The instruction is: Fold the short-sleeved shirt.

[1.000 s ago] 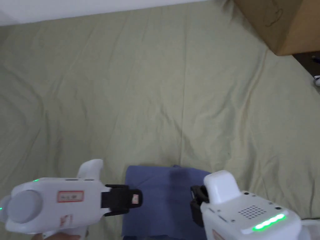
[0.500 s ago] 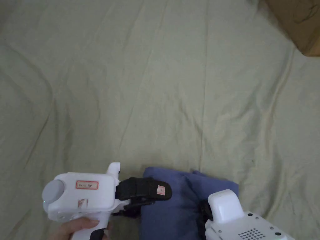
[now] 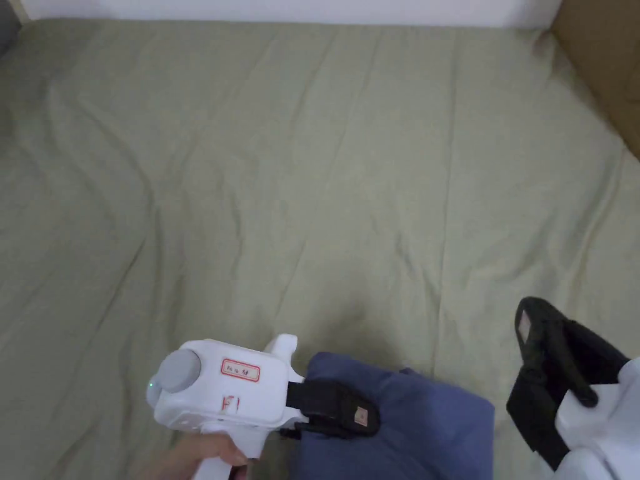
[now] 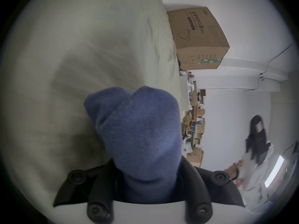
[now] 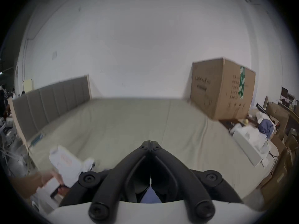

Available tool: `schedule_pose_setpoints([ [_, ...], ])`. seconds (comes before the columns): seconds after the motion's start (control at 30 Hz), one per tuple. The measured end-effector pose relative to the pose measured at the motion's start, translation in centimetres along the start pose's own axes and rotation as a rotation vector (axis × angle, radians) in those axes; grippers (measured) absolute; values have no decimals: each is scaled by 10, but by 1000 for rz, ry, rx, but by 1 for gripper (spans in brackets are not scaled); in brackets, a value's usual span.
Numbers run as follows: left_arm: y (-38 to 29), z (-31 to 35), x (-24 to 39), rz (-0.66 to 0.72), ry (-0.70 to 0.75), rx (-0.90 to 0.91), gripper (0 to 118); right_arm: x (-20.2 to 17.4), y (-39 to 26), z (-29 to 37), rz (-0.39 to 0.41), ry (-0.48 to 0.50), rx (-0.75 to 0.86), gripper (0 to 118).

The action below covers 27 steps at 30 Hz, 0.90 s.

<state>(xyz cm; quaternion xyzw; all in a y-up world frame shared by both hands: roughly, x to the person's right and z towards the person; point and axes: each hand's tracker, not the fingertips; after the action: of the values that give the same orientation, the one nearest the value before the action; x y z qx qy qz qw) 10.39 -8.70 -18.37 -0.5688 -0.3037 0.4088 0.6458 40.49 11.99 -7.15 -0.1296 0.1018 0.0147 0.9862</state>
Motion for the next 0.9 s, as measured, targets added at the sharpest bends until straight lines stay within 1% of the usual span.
schedule_pose_setpoints([
  [0.07,0,30,-2,-30,53,37,19,-3,13,2,-31,8,55,0],
  [0.17,2,89,-7,-58,153,93,19,-12,22,8,-30,-13,109,0],
  [0.3,9,175,-17,-67,359,171,20,-24,25,12,0,-49,130,0],
  [0.4,20,230,-22,-89,526,181,20,-31,24,8,-4,-39,124,0],
  [0.47,29,261,-27,-128,664,155,20,-37,23,3,12,-28,99,0],
  [0.5,35,271,-31,-138,720,135,20,-39,22,2,27,-27,86,0],
  [0.53,40,282,-35,-140,818,113,20,-43,22,-1,51,-23,62,0],
  [0.57,45,292,-39,-101,907,122,20,-45,21,-3,73,-16,48,0],
  [0.6,49,300,-42,-104,977,112,20,-48,21,-6,92,-13,40,0],
  [0.63,52,306,-45,-136,1021,107,20,-50,21,-8,103,-11,30,0],
  [0.73,58,329,-61,-145,1032,107,21,-53,20,-14,120,3,9,0],
  [0.8,59,341,-71,-132,1137,107,21,-55,21,-18,139,-4,-14,0],
  [0.9,57,348,-69,-185,1330,132,26,-53,20,-20,146,-12,-44,0],
])
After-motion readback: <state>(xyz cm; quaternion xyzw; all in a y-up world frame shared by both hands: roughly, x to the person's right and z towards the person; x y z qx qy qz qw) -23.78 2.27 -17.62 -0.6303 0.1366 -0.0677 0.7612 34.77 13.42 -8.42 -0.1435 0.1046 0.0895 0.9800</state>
